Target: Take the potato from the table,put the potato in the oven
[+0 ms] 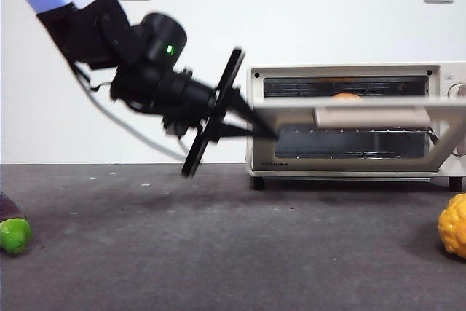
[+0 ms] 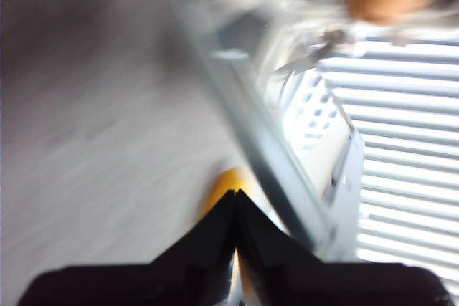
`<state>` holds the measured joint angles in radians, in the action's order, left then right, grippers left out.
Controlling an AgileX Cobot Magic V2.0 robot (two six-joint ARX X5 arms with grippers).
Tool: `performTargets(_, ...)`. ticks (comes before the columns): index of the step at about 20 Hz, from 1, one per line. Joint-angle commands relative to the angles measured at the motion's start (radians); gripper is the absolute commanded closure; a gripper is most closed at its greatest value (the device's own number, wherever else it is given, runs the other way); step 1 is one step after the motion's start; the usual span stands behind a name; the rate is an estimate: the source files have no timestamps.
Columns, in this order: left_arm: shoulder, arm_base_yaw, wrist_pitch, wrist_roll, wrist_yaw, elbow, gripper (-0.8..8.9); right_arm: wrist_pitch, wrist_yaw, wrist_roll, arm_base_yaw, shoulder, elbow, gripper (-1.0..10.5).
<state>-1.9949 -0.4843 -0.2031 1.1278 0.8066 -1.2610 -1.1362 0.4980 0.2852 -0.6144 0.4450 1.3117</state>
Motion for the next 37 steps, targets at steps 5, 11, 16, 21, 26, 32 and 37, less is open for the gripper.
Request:
performTargets(5, -0.003, 0.002, 0.039, -0.006, -0.028, -0.195, 8.21, 0.005, 0.0, 0.011, -0.001, -0.003, 0.001, 9.6)
performTargets(11, -0.003, 0.021, 0.076, -0.029, -0.003, -0.236, 8.21, -0.027, 0.024, 0.01, -0.001, -0.003, 0.0, 9.6)
performTargets(16, 0.0, 0.021, 0.082, -0.055, 0.13, -0.236, 8.21, -0.056, 0.033, 0.02, -0.001, -0.002, 0.0, 9.6)
performTargets(21, 0.047, 0.026, 0.084, -0.083, 0.239, -0.236, 8.19, -0.11, 0.034, 0.05, -0.001, 0.013, 0.0, 9.4)
performTargets(26, 0.172, 0.026, 0.127, -0.176, 0.23, -0.236, 8.19, -0.19, 0.033, 0.055, -0.001, 0.04, 0.0, 9.4)
performTargets(32, 0.402, 0.026, 0.375, -0.49, 0.116, -0.236, 8.18, -0.238, 0.036, 0.055, -0.001, 0.093, 0.0, 9.4)
performTargets(37, 0.61, 0.026, 0.67, -0.768, -0.158, -0.236, 8.19, -0.238, 0.038, 0.039, -0.001, 0.148, 0.0, 9.4)
